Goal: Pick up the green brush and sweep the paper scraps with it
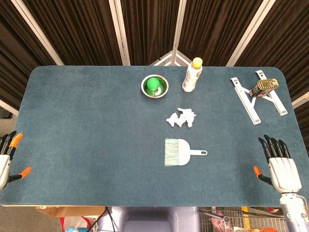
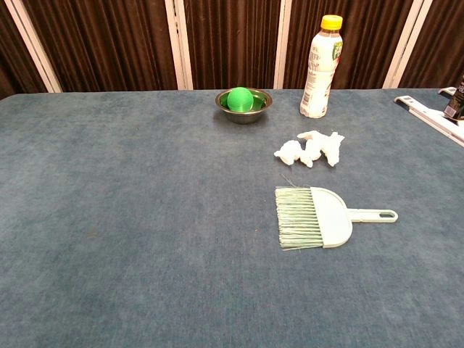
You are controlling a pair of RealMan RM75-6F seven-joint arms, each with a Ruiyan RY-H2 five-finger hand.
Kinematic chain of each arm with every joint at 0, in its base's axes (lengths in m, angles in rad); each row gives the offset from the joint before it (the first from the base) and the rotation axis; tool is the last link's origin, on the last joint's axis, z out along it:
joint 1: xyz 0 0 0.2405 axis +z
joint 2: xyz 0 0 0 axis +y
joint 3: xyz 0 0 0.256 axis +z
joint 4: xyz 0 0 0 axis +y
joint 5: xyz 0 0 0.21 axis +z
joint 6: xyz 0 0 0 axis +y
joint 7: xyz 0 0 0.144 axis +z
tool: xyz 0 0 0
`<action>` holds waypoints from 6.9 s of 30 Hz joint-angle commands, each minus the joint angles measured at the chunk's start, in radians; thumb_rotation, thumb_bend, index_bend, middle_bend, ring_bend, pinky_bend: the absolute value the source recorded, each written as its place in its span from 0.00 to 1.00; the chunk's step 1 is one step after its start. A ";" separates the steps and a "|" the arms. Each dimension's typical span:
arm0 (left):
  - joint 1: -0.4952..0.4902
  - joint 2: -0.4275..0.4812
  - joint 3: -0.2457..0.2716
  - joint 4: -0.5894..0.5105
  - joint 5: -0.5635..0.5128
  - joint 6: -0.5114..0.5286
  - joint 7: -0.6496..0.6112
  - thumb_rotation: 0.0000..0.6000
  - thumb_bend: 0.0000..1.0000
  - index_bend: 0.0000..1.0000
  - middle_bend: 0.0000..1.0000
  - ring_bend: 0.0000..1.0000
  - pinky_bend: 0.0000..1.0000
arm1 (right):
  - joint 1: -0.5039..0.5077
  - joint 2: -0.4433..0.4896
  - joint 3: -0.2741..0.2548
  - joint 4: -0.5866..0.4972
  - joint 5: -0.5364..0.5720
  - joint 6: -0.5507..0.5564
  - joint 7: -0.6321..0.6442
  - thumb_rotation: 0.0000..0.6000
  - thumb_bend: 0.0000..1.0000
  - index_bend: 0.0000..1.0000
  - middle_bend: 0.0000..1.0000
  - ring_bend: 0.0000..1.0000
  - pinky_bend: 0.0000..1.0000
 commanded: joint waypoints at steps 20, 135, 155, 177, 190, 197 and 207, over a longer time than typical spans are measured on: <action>0.007 -0.004 0.003 0.001 0.015 0.018 0.003 1.00 0.00 0.00 0.00 0.00 0.03 | 0.004 0.007 -0.003 -0.009 -0.003 -0.006 0.008 1.00 0.33 0.00 0.00 0.00 0.00; 0.003 0.012 0.001 -0.009 -0.014 -0.018 -0.051 1.00 0.00 0.00 0.00 0.00 0.03 | 0.406 -0.532 0.070 0.258 0.463 -0.388 -0.285 1.00 0.49 0.82 1.00 1.00 1.00; 0.004 0.014 0.000 -0.013 -0.019 -0.021 -0.059 1.00 0.00 0.00 0.00 0.00 0.03 | 0.436 -0.383 0.149 0.103 0.428 -0.338 -0.325 1.00 0.55 0.90 1.00 1.00 1.00; -0.008 0.036 -0.002 -0.033 -0.051 -0.071 -0.107 1.00 0.00 0.00 0.00 0.00 0.03 | 0.657 -0.447 0.267 0.273 0.660 -0.461 -0.522 1.00 0.55 0.91 1.00 1.00 1.00; -0.019 0.050 -0.006 -0.041 -0.074 -0.106 -0.146 1.00 0.00 0.00 0.00 0.00 0.03 | 0.732 -0.500 0.245 0.475 0.708 -0.513 -0.560 1.00 0.55 0.91 1.00 1.00 1.00; -0.016 0.053 -0.005 -0.046 -0.070 -0.098 -0.151 1.00 0.00 0.00 0.00 0.00 0.03 | 0.703 -0.435 0.216 0.520 0.719 -0.484 -0.597 1.00 0.55 0.91 1.00 1.00 1.00; -0.010 0.049 0.000 -0.050 -0.049 -0.079 -0.147 1.00 0.00 0.00 0.00 0.00 0.03 | 0.645 -0.300 0.194 0.538 0.741 -0.443 -0.634 1.00 0.56 0.91 1.00 1.00 1.00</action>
